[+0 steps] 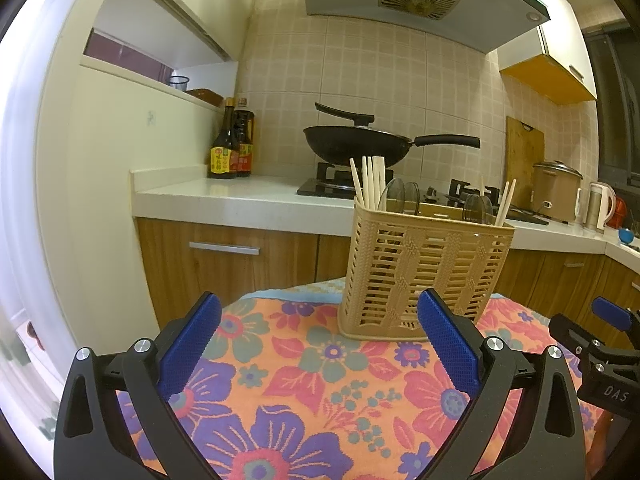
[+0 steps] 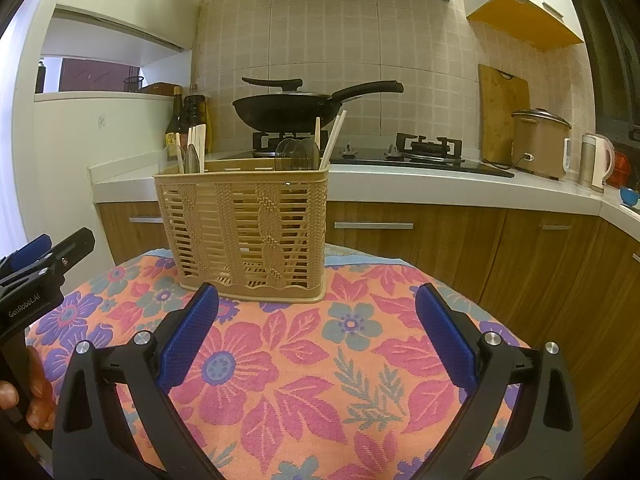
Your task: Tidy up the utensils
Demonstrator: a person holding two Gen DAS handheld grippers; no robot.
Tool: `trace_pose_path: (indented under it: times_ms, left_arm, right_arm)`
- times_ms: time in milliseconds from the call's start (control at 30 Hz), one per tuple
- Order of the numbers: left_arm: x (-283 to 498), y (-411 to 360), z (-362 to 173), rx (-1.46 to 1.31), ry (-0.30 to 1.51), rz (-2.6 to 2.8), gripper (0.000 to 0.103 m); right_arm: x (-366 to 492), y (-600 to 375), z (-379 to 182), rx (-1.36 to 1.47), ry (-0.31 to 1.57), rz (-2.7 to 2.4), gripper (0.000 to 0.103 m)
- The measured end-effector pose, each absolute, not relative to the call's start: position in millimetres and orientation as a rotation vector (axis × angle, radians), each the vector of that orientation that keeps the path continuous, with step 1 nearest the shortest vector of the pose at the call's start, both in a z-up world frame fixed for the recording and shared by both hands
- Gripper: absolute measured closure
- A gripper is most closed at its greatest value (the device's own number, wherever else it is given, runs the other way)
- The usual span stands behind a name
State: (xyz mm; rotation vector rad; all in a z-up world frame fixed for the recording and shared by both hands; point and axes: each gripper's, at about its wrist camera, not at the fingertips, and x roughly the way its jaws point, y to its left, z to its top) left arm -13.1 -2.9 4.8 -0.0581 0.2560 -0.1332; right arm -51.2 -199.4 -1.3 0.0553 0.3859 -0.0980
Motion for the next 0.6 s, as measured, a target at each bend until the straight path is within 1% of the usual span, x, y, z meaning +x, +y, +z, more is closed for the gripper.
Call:
trace_pose_path:
  times_ms: [600]
  left_arm:
    - [-11.0,-3.0,4.3,-0.056,0.28,-0.125,0.008]
  right_arm:
    - [-51.4,-199.2,-1.3,0.054,0.387,-0.098,0.009]
